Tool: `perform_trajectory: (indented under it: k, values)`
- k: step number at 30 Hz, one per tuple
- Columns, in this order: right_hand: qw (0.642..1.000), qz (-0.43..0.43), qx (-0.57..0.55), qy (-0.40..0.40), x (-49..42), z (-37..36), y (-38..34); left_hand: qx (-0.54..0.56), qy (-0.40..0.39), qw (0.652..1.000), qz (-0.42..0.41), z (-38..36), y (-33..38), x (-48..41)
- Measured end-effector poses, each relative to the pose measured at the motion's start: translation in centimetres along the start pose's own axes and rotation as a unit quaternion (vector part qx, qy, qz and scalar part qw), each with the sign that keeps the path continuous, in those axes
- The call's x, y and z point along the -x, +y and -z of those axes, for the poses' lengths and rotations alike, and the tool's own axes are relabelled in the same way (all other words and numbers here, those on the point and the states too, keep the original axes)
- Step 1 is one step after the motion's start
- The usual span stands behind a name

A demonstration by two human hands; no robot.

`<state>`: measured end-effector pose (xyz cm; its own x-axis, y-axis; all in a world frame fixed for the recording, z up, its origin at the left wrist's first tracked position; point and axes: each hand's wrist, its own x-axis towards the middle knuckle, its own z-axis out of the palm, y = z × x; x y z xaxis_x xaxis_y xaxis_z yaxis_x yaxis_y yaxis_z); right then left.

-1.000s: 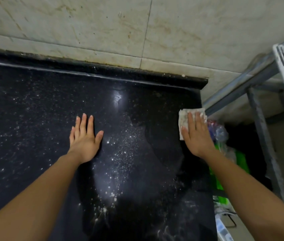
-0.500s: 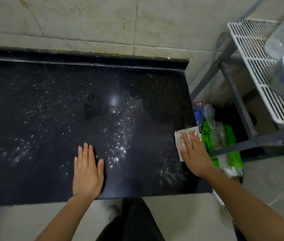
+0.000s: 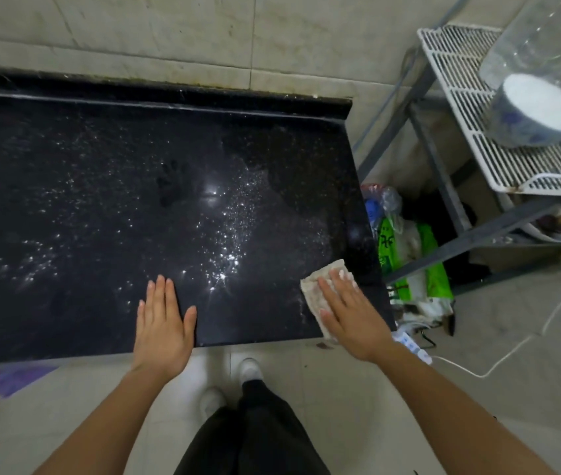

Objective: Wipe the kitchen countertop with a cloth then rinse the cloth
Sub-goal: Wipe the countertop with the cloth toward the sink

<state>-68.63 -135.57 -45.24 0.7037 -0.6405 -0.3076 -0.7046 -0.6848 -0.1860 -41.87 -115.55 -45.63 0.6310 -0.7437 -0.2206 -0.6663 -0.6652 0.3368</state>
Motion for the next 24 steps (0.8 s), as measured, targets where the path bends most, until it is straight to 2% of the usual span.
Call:
perform_trajectory:
  k: [2,4,6,8,10,13,19,24]
  values:
    - [0.998,-0.051,0.001,0.022,-0.1,0.5,2.3,-0.001,-0.005,1.000,0.003,0.1,0.2,0.0]
    - [0.986,-0.154,-0.029,0.057,-0.3,0.3,1.9,-0.004,-0.008,1.000,0.007,0.2,0.3,-0.1]
    - [0.958,-0.265,-0.066,0.087,-0.3,-0.5,-1.4,-0.008,-0.013,1.000,0.010,0.3,0.3,-0.1]
    - [0.934,-0.325,-0.111,0.104,-0.5,-1.6,-5.5,-0.010,-0.017,1.000,0.014,0.3,0.3,-0.1]
    - [0.939,-0.302,-0.122,0.105,-0.5,-2.3,-9.1,-0.012,-0.021,1.000,0.014,0.4,0.3,-0.2]
    - [0.969,-0.213,-0.092,0.088,0.0,-2.7,-11.7,-0.019,-0.030,0.999,0.014,0.4,0.4,-0.2]
    - [0.987,-0.143,-0.050,0.053,0.3,-1.1,-10.3,-0.027,-0.039,0.999,0.016,0.4,0.2,-0.2]
    - [0.988,-0.133,-0.047,0.058,0.0,-1.6,-9.3,-0.031,-0.036,0.999,0.017,0.3,0.2,-0.3]
